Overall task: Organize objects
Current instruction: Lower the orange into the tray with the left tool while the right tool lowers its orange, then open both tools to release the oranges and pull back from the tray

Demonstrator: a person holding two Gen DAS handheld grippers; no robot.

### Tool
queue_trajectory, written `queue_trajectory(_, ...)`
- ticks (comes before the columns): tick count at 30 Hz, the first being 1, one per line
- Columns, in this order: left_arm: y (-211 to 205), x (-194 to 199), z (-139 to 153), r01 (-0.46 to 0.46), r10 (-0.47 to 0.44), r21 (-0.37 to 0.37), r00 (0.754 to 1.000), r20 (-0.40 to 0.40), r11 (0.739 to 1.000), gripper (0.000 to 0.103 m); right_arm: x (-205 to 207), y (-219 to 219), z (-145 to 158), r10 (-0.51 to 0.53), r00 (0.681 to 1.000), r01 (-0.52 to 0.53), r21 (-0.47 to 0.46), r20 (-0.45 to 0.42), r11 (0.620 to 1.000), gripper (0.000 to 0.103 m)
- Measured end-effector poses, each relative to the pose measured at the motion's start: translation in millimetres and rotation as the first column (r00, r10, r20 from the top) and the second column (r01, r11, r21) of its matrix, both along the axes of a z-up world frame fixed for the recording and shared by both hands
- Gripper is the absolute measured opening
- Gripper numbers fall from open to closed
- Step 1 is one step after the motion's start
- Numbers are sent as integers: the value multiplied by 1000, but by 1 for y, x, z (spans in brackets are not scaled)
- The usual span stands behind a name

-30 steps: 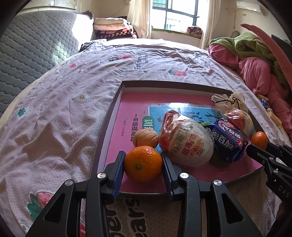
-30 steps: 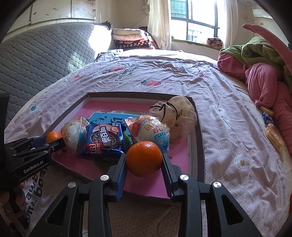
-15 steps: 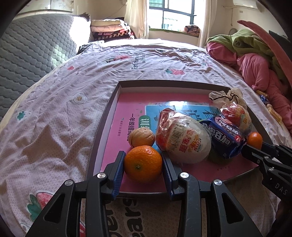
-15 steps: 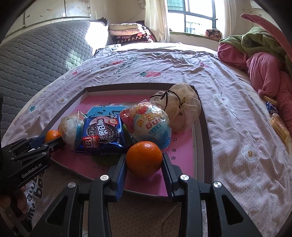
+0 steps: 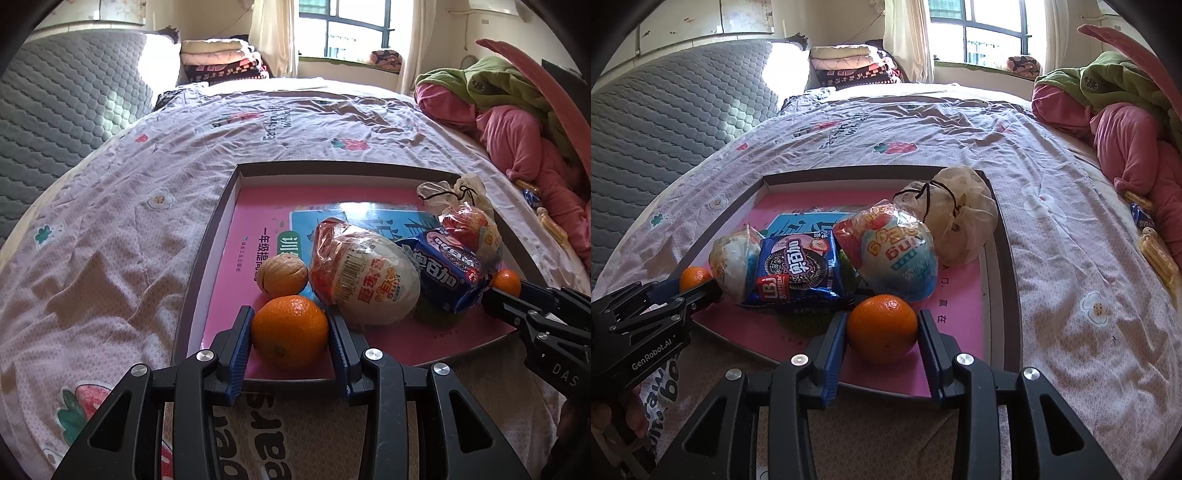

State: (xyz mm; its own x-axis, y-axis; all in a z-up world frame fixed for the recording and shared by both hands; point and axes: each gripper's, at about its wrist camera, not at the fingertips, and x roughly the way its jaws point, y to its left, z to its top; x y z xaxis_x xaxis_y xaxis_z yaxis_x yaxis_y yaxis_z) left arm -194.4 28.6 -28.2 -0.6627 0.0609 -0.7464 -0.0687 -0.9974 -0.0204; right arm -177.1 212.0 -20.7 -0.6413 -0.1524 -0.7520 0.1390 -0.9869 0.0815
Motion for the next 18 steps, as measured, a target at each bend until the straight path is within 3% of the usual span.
queue_trajectory(6,-3,4,3,11,-11,7,1000,0,1000,42,0,0,1,4,1000,-4,5,1,1000,39)
queue_trajectory(11,-7,7,5,7,-7,6,1000,-3,1000,52,2,3,5,6,1000,-6,1,-3,1000,41)
queue_trajectory(18,-8,10,8,8,-8,14,1000,-4,1000,53,5,5,11,1,1000,-2,-9,-13,1000,42)
